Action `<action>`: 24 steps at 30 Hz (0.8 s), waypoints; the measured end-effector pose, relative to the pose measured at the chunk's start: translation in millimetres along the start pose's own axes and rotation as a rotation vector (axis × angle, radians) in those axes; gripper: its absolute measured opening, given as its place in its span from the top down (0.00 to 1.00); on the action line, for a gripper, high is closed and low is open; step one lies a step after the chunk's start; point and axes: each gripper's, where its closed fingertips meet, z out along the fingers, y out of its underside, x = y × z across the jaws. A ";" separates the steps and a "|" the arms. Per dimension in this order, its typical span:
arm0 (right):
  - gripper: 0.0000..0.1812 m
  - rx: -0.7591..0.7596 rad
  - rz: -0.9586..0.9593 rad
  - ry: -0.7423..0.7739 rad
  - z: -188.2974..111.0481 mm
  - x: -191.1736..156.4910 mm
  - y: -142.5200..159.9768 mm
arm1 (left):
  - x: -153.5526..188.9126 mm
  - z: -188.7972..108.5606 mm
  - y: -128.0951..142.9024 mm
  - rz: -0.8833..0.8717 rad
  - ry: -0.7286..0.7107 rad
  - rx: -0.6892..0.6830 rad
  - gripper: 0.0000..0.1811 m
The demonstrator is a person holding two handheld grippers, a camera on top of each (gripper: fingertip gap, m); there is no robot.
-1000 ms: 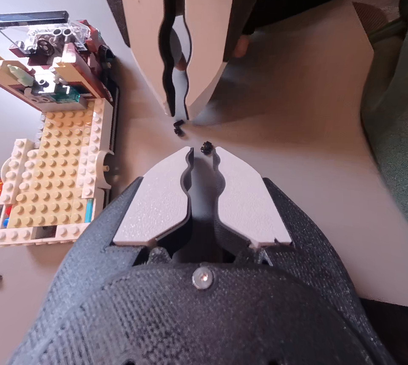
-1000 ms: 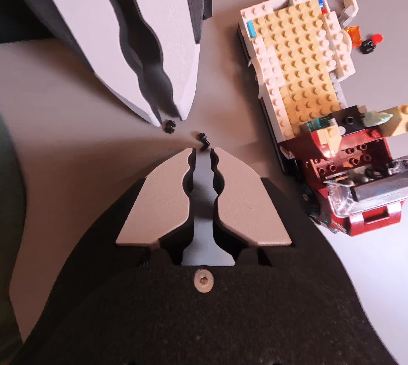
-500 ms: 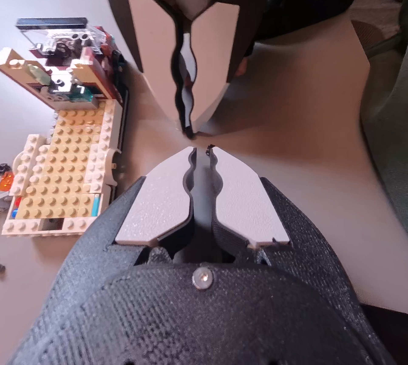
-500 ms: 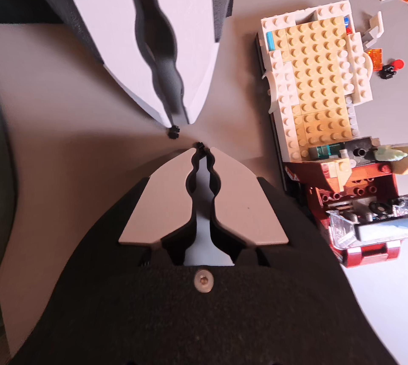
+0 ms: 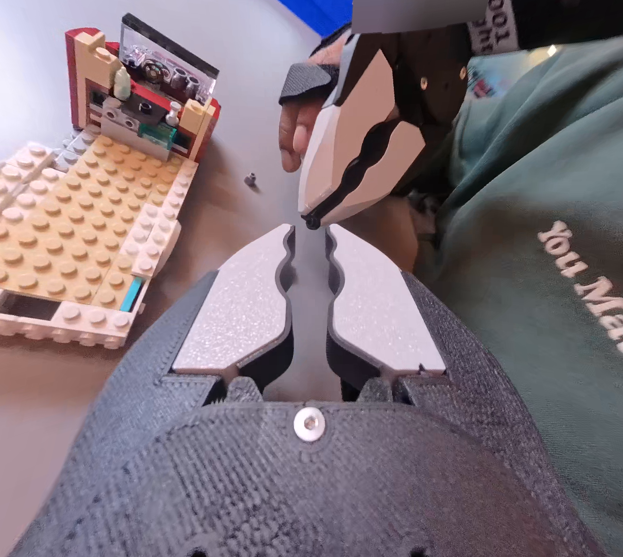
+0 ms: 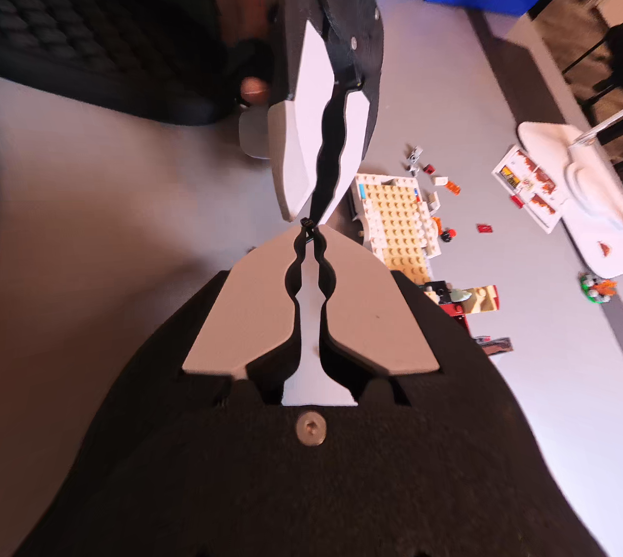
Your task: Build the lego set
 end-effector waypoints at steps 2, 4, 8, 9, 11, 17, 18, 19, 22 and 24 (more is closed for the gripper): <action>0.98 0.014 -0.025 0.033 -1.4 2.1 -4.0 | 1.1 -2.8 -5.0 -0.064 0.037 0.038 0.91; 0.98 0.023 -0.037 0.055 -2.4 3.7 -7.2 | 2.8 -4.9 -8.6 -0.113 0.075 0.064 0.92; 0.98 0.023 -0.056 0.086 -3.8 6.7 -9.3 | 5.9 -6.7 -12.1 -0.154 0.112 0.087 0.94; 0.98 0.024 -0.059 0.089 -3.8 6.6 -9.9 | 5.7 -7.2 -13.7 -0.171 0.119 0.099 0.94; 0.98 0.020 -0.072 0.101 -3.5 6.8 -10.6 | 5.2 -8.5 -15.3 -0.192 0.130 0.111 0.95; 0.98 0.004 -0.117 0.149 -3.3 8.8 -12.2 | 4.8 -8.5 -15.8 -0.207 0.128 0.112 0.95; 0.98 0.002 -0.125 0.158 -3.4 9.3 -12.8 | 4.5 -8.6 -15.9 -0.211 0.128 0.114 0.94; 0.98 0.001 -0.133 0.170 -3.7 10.3 -13.4 | 4.3 -8.7 -16.2 -0.213 0.127 0.116 0.94; 0.98 -0.005 -0.153 0.197 -3.9 11.8 -14.8 | 5.2 -9.1 -17.4 -0.212 0.130 0.121 0.95; 0.98 -0.005 -0.168 0.211 -4.7 12.5 -15.7 | 6.2 -9.7 -18.4 -0.220 0.139 0.126 0.96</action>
